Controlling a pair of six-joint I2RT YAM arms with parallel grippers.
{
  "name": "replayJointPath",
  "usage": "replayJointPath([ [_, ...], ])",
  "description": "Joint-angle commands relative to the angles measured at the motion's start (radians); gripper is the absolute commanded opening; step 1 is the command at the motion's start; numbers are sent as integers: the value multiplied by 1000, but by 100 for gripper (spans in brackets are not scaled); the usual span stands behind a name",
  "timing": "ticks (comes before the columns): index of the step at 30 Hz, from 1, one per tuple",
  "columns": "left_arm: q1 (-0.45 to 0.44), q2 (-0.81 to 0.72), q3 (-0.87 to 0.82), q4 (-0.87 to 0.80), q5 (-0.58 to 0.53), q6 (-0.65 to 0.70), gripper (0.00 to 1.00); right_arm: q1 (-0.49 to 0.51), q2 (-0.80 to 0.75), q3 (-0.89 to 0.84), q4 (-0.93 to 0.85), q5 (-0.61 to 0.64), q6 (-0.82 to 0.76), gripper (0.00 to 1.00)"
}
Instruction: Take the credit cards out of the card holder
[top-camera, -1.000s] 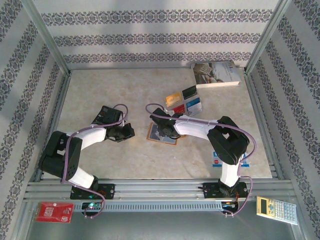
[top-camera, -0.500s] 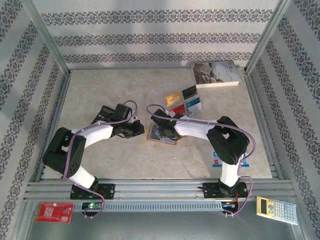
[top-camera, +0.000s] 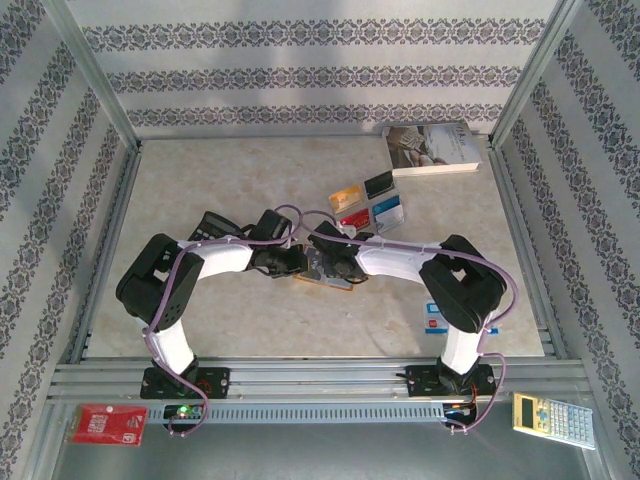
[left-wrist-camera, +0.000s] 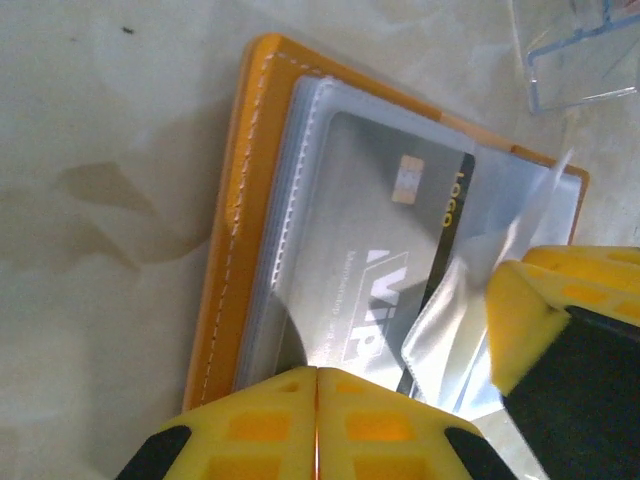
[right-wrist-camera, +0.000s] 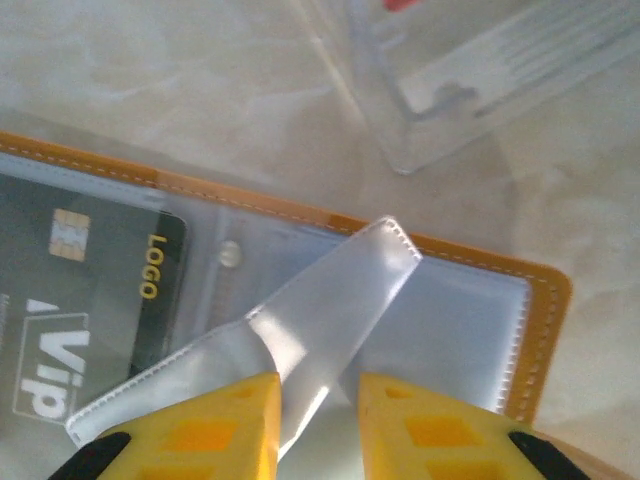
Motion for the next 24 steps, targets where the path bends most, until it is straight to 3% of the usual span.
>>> replayJointPath([
  [1,-11,25,-16,-74,-84,-4,8,-21,-71,-54,-18,63,34,28],
  [6,-14,20,-29,-77,-77,0,8,-51,-174,-139,-3,111,77,29],
  [13,-13,-8,-16,-112,-105,14,8,-93,-206,-206,105,-33,80,31],
  [20,-13,-40,-42,-117,-114,9,8,-97,-312,-257,116,55,106,33],
  [24,-13,-53,-52,-124,-117,1,8,-133,-289,-258,215,-128,61,40],
])
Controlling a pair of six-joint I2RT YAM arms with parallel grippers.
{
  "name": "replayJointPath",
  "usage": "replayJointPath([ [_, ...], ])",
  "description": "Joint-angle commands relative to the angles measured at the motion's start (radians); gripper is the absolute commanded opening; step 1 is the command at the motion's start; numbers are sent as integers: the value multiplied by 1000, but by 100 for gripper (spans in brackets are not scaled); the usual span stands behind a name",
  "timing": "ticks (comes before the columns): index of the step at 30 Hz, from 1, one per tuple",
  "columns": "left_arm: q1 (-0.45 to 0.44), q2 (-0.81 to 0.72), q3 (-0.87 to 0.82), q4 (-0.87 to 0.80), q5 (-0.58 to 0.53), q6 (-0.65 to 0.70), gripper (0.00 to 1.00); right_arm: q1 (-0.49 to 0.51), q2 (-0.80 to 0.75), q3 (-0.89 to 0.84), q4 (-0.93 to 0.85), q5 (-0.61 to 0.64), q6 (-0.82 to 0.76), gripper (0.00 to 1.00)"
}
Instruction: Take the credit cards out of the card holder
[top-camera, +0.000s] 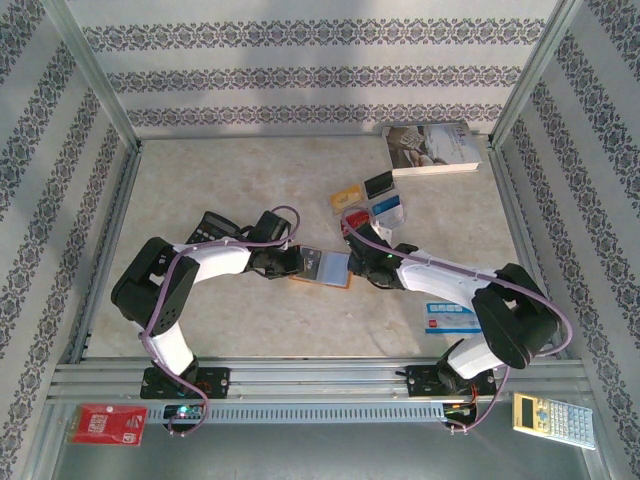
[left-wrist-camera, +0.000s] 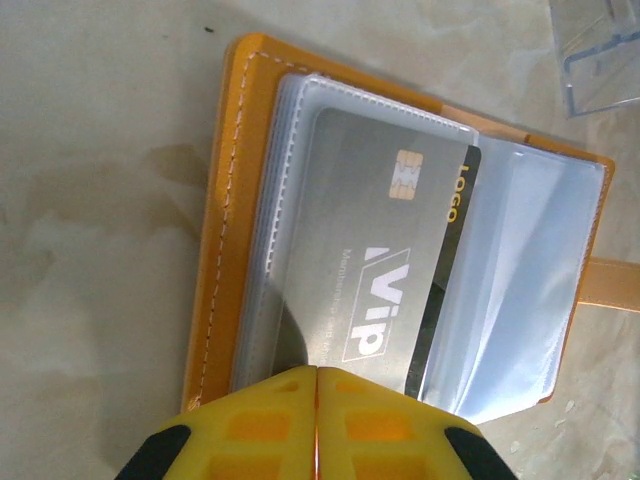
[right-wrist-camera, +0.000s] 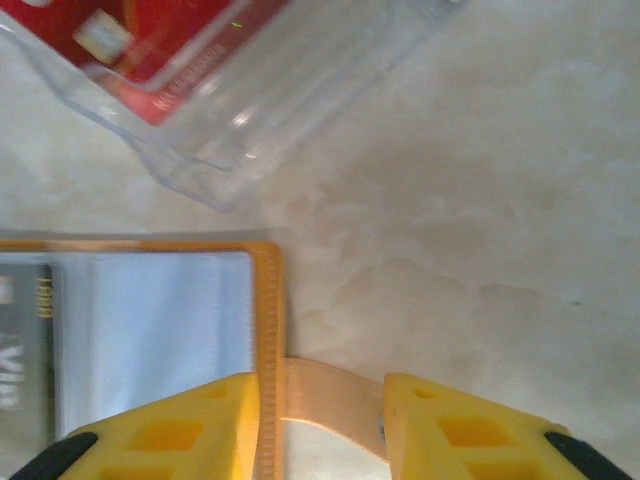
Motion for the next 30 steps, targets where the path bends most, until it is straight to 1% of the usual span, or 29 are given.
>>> replayJointPath([
  [1,-8,-20,-38,-91,-51,-3,8,-28,31,0,100,-140,-24,40],
  [5,-8,-68,-82,-92,-77,-19,8,-20,120,55,159,-279,-52,39],
  [8,-9,-115,-108,-120,-108,-17,7,0,182,109,162,-331,-73,36],
  [13,-6,-227,-141,-184,-157,0,7,27,192,142,151,-291,-71,35],
  [16,0,-282,-129,-196,-155,10,7,21,168,143,145,-252,-80,36],
  [19,7,-314,-109,-190,-148,11,8,16,155,153,147,-273,-107,36],
  [25,40,-302,-91,-141,-153,-1,11,29,219,182,229,-435,-128,35],
  [30,49,-231,-62,-93,-119,-11,11,39,273,194,294,-498,-112,30],
])
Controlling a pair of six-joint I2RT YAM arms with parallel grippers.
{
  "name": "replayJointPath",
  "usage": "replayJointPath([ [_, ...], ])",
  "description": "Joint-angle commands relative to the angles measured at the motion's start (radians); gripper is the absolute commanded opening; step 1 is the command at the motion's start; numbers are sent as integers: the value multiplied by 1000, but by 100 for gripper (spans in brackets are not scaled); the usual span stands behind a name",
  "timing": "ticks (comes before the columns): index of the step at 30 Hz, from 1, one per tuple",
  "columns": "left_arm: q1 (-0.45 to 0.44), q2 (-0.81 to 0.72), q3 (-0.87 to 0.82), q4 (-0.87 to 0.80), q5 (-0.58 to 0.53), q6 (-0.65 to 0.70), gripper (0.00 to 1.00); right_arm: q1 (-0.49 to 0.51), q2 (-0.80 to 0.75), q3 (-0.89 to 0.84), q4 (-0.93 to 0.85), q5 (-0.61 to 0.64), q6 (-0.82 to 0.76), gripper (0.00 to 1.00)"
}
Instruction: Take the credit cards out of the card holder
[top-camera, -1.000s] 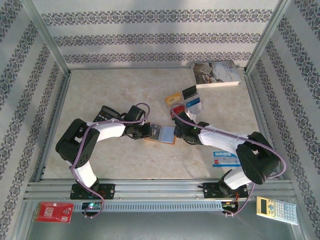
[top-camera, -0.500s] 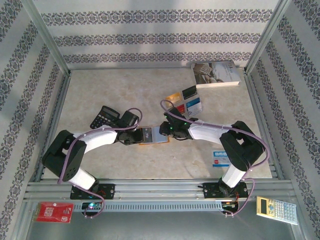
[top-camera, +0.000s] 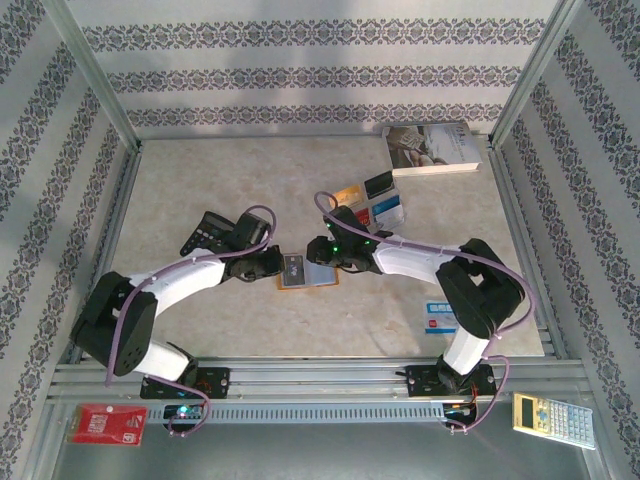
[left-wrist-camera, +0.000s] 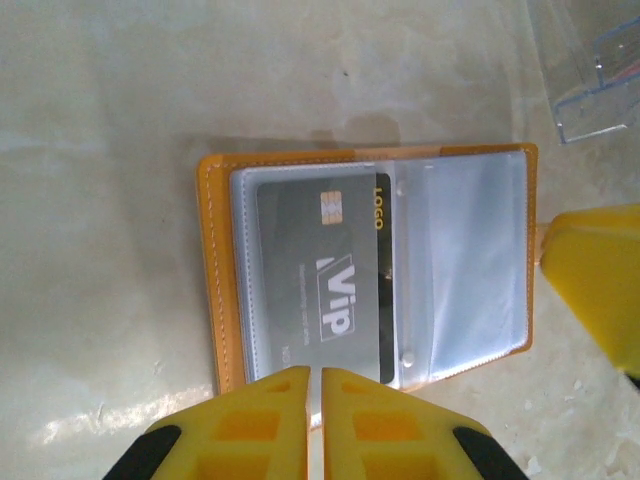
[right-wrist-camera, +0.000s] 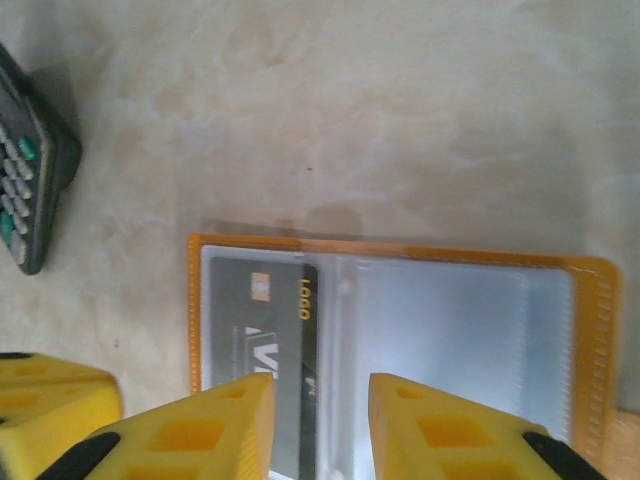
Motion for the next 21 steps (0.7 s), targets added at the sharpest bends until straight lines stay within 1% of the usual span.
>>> replayJointPath([
  [1,13,56,42,47,23,-6,11,15,47,23,60,-80,2,30],
  [8,13,131,67,69,17,-15,10,20,113,45,87,-104,41,27],
  [11,13,143,66,63,-4,-14,10,21,136,53,98,-117,46,23],
  [15,13,160,65,49,-31,-8,10,21,149,55,100,-119,46,19],
  [21,13,181,66,34,-54,-13,10,17,157,52,87,-106,41,17],
])
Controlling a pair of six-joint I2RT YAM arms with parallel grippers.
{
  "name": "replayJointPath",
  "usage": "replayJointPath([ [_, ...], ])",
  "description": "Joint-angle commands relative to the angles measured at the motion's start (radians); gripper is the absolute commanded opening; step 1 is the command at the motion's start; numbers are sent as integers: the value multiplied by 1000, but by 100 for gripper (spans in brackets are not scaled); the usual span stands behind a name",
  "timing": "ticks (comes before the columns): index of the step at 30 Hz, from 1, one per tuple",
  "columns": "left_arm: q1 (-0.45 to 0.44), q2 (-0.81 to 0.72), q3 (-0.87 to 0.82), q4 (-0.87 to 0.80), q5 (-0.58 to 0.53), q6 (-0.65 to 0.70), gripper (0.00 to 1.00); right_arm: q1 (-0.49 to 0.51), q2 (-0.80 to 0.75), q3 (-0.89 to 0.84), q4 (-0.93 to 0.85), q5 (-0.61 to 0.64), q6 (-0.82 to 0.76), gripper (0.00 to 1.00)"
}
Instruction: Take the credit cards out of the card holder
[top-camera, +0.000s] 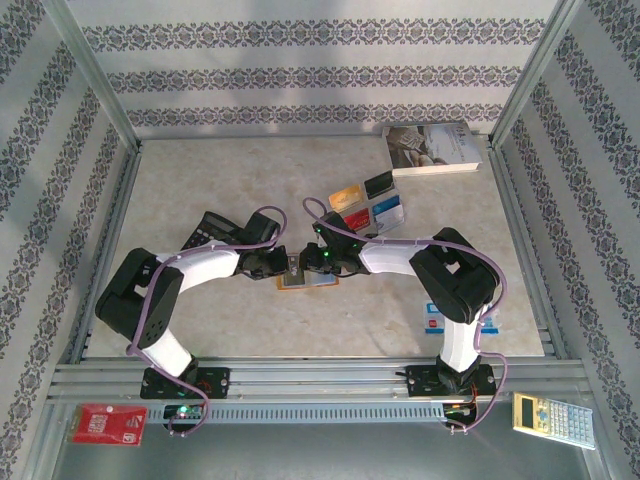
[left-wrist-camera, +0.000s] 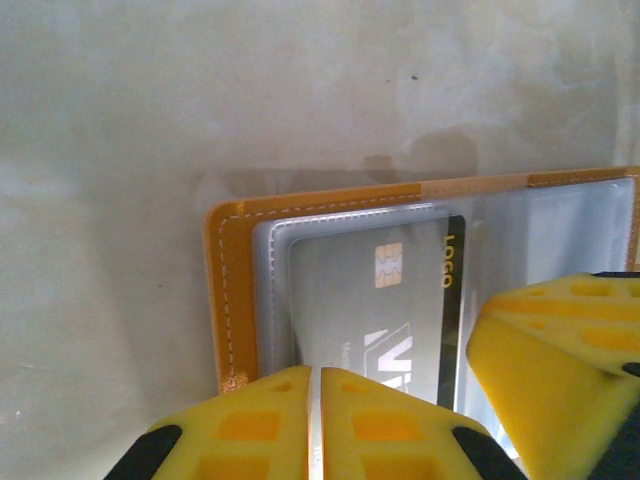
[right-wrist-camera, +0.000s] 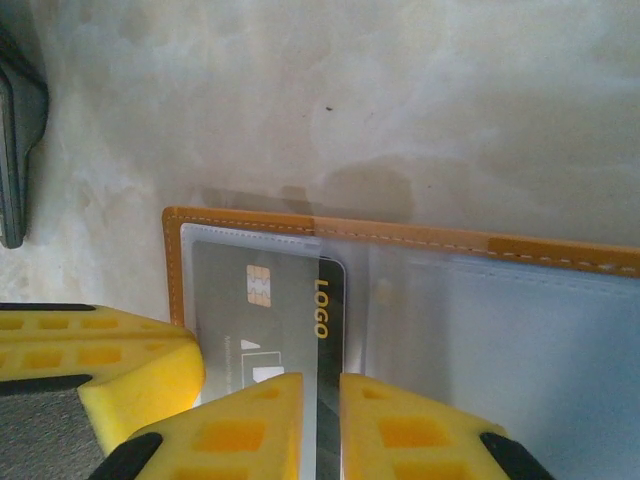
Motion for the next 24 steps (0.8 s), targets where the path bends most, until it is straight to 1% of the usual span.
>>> replayJointPath([
  [1,12,12,13,-11,-51,-17,10,5,13,20,4,-2,-3,17],
  [4,13,9,-4,1,-69,-28,10,5,20,19,4,-8,-5,17],
  [11,13,33,-34,13,-58,-53,10,6,31,15,6,-18,0,17],
  [15,13,45,-52,19,-46,-65,9,4,39,16,22,-46,1,17],
  [24,14,44,-73,24,-39,-65,9,-5,42,11,36,-60,28,16],
])
